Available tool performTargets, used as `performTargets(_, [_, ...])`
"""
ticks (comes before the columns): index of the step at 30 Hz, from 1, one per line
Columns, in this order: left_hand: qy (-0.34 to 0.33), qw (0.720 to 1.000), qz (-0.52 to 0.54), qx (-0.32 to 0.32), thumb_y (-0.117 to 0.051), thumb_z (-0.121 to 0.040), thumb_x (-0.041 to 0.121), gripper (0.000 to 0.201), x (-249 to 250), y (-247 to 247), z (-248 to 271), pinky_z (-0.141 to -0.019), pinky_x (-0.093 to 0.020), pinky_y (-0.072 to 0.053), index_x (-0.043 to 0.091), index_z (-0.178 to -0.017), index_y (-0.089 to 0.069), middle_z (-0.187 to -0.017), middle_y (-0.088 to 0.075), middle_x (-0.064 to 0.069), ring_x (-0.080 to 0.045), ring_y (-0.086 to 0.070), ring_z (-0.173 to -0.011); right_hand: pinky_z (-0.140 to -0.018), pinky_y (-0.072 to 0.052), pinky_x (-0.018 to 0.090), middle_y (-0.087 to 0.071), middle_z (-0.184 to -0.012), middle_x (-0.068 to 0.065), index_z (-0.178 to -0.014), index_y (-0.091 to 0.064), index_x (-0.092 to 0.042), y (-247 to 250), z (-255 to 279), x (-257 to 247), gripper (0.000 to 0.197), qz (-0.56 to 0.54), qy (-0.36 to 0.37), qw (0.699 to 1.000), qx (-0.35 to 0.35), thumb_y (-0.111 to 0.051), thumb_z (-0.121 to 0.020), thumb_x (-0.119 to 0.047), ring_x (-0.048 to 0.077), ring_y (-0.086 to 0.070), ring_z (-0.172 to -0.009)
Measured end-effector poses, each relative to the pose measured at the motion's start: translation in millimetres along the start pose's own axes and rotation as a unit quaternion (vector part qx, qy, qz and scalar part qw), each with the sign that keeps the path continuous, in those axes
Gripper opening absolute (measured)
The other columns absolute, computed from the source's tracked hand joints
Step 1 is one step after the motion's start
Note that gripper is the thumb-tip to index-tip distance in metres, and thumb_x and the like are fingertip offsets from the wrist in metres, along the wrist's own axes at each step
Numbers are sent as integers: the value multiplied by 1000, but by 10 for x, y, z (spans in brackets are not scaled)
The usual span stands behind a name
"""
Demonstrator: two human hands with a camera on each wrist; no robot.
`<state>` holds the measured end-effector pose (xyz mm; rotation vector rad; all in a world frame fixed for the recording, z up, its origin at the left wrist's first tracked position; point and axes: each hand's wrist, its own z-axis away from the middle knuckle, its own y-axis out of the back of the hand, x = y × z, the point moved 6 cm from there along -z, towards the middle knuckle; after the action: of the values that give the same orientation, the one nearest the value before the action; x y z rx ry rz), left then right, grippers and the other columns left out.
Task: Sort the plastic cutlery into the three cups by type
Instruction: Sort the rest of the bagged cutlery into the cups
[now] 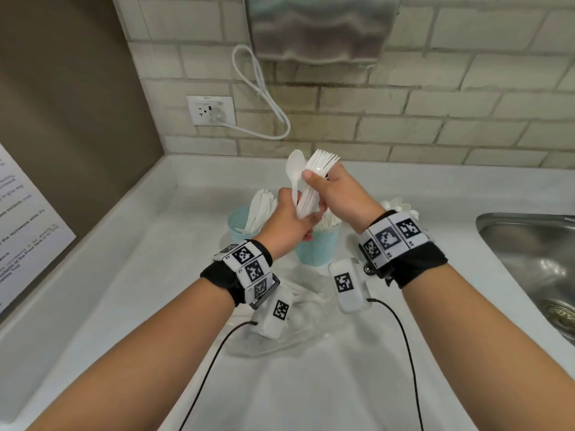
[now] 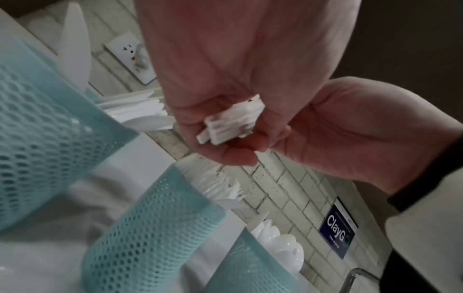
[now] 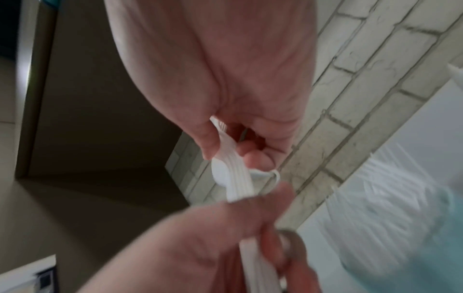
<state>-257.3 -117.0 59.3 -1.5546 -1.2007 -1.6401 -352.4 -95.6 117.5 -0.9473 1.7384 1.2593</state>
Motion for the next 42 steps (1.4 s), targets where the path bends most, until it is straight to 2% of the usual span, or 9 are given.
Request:
performTargets(2, [13,1000,18,13,-63,-89,9,38,-33,7,-23,-62,-29,-55,12,-103,-28,-88,-44,-1,-12,-54,-66,-49,-38,13,-47,-70,-3,-81,-44,-22,179,-7,-48,17,14,2,999,32,-47,-98,-24,-3,-46,-48])
performTargets(7, [16,998,25,62,-59,-89,2,37,-148,80,-62,-56,-27,-55,13,-101,-26,-87,-34,2,-16,-56,-67,-68,-35,23,-44,-89,4,-88,-45,-12,392,-152,48,9,119,65,984,114,-50,-95,-16,14,-44,-75])
performTargets(15, [-21,997,-70,36,-60,-87,2,32,-257,35,-20,-77,-37,-52,16,-94,-31,-87,-42,1,-16,-50,-76,-97,-38,40,-56,-113,14,-108,-59,-8,77,-140,778,31,282,-63,956,54,-59,-87,-30,32,-51,-110])
performTargets(20, [-43,973,-224,29,-68,-81,15,37,-304,-40,-2,-83,-31,-46,16,-97,-34,-104,-48,-7,-20,-50,-92,-90,-24,37,-60,-111,-3,-104,-60,-25,159,-82,638,26,262,-35,958,108,-56,-86,-43,22,-43,-113])
performTargets(28, [-64,955,-281,67,-67,-85,19,33,-269,-56,19,-83,-34,-45,9,-101,-40,-98,-45,-4,-20,-45,-93,-88,-24,39,-46,-123,2,-126,-57,-39,230,71,803,33,473,-4,874,114,-41,-97,-37,28,-36,-111])
performTargets(31, [-57,957,-274,74,-67,-85,22,34,-276,-58,8,-84,-36,-46,10,-102,-40,-100,-48,-5,-21,-48,-92,-94,-23,36,-45,-125,1,-135,-49,-34,260,99,702,38,411,1,905,108,-37,-98,-34,24,-35,-113])
performTargets(35, [-64,940,-329,68,-63,-87,24,35,-261,-133,42,-81,-45,-49,10,-106,-38,-105,-48,-7,-25,-49,-101,-86,-44,24,-58,-110,-6,-130,-53,-26,211,163,482,39,88,50,993,62,-55,-92,-19,11,-52,-86])
performTargets(40, [-96,926,-358,75,-63,-87,26,27,-217,-180,68,-79,-44,-47,15,-100,-43,-102,-52,-3,-24,-44,-102,-68,-54,29,-69,-78,-4,-100,-72,-16,417,254,331,16,-16,54,986,158,-60,-90,-13,9,-62,-60])
performTargets(42, [-107,923,-364,68,-62,-87,29,19,-225,-180,53,-80,-41,-47,20,-95,-48,-102,-54,3,-21,-45,-101,-63,-54,24,-70,-89,2,-100,-71,-15,648,311,262,17,-22,79,971,223,-57,-92,-12,9,-60,-59])
